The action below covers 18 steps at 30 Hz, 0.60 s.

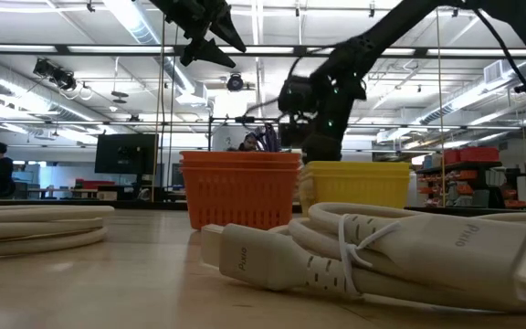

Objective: Pick & Place USB Port
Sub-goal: Put the brown HDMI cable into the yellow basket

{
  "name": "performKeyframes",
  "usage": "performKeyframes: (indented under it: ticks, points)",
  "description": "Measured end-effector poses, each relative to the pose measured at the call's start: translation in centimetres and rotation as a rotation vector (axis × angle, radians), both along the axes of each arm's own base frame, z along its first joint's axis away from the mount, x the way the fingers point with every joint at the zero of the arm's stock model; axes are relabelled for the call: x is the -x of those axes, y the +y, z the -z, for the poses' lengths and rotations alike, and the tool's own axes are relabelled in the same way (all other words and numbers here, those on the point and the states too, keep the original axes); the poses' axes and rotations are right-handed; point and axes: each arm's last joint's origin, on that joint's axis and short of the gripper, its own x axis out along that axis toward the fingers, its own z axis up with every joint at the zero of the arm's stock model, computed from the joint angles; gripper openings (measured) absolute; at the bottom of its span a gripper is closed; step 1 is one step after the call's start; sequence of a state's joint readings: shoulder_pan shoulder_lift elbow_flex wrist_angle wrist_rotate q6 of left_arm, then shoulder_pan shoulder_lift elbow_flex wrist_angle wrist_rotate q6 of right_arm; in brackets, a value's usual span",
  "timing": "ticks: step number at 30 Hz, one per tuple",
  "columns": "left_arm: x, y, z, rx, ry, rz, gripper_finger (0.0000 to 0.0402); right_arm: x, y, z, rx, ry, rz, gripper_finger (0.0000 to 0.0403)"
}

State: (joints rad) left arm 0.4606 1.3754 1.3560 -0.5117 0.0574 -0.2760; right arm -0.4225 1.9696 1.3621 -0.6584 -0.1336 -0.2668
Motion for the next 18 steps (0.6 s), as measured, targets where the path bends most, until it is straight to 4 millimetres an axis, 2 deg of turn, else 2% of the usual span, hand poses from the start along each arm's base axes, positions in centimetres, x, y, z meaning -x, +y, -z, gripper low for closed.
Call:
performKeyframes:
  ticks: [9, 13, 18]
  points:
    - [0.0, 0.0, 0.0, 0.000, 0.000, 0.000, 0.0227, -1.3, -1.0, -6.0, 0.046, -0.007, 0.002, 0.0024]
    - [0.0, 0.0, 0.0, -0.001, -0.001, 0.000, 0.0227, -2.4, 0.3, -9.2, 0.011, -0.062, -0.037, 0.0024]
    - [0.0, 0.0, 0.0, -0.021, 0.009, 0.016, 0.0227, -3.9, 3.5, -13.0, -0.091, -0.173, -0.109, 0.0024]
